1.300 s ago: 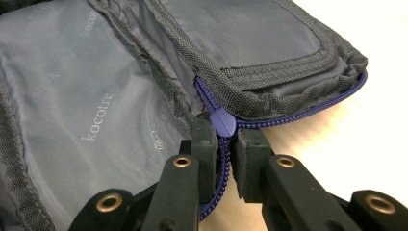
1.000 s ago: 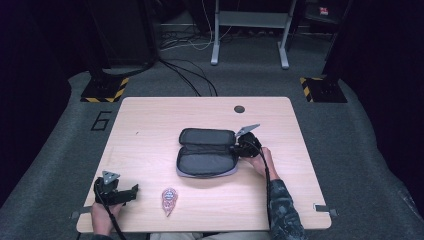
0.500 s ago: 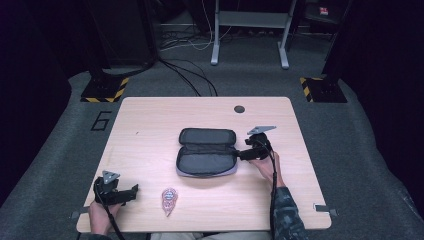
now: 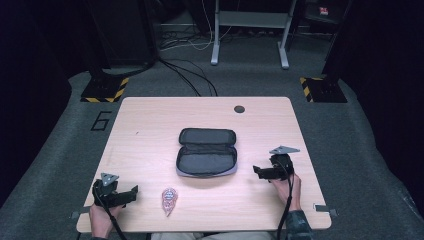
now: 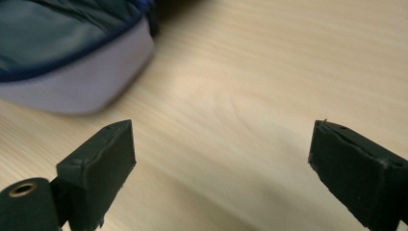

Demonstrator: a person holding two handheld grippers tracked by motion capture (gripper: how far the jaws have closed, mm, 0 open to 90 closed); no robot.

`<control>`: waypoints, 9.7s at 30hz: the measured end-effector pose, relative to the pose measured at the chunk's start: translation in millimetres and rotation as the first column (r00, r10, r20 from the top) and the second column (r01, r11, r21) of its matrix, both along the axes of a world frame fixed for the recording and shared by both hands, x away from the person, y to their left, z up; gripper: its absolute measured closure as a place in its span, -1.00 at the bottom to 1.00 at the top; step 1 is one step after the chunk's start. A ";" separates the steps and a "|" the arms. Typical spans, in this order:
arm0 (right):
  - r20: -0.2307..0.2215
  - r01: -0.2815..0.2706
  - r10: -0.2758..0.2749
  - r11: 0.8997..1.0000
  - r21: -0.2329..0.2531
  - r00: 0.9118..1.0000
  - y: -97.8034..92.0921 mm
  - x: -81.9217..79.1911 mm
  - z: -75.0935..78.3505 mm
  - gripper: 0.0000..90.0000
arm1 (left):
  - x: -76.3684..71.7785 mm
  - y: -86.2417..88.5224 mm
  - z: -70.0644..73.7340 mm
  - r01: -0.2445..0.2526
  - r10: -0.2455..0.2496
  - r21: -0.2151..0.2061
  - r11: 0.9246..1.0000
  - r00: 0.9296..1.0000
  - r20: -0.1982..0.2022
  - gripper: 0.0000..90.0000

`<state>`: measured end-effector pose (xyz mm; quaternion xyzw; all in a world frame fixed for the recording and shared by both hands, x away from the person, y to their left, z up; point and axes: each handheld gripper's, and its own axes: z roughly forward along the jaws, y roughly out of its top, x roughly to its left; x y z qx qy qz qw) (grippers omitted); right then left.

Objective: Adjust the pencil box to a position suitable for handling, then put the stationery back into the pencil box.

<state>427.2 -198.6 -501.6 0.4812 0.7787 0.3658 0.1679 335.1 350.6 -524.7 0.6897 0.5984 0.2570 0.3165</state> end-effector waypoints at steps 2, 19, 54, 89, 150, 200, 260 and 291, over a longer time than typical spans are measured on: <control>-0.004 0.032 -0.032 0.999 0.006 0.999 -9.0 -6.5 -6.1 -0.81 | -2.1 -2.5 3.0 0.011 -0.011 0.000 1.000 1.000 0.000 -0.95; 0.016 0.167 -0.166 0.985 -0.031 0.986 -32.2 -26.1 -24.7 -0.82 | -28.0 -47.9 18.2 0.085 -0.084 -0.028 0.996 0.996 0.044 -0.96; 0.035 0.169 -0.167 0.985 -0.036 0.985 -32.1 -27.0 -25.7 -0.76 | -30.3 -127.4 2.7 0.251 -0.250 0.040 0.967 0.968 -0.016 -0.49; 0.039 0.174 -0.173 0.984 -0.035 0.984 -32.4 -27.6 -25.6 -0.70 | -21.3 -117.9 -1.9 0.324 -0.324 0.019 0.946 0.946 -0.006 -0.36; 0.044 0.176 -0.174 0.982 -0.071 0.984 -29.1 -27.3 -26.5 -0.75 | -23.3 -105.3 39.2 0.440 -0.437 0.000 0.898 0.891 0.127 0.11; 0.044 0.180 -0.178 0.982 -0.060 0.983 -27.6 -27.2 -27.1 -0.78 | 56.7 -153.9 75.3 0.528 -0.521 0.005 0.849 0.836 0.170 0.11; 0.045 0.180 -0.177 0.982 -0.060 0.983 -27.7 -27.3 -27.1 -0.77 | 113.4 -210.1 31.5 0.532 -0.531 -0.008 0.847 0.844 -0.072 -0.13; 0.044 0.179 -0.176 0.982 -0.063 0.983 -27.9 -27.3 -27.0 -0.77 | 43.5 -145.4 72.5 0.500 -0.500 0.023 0.866 0.866 0.026 -0.90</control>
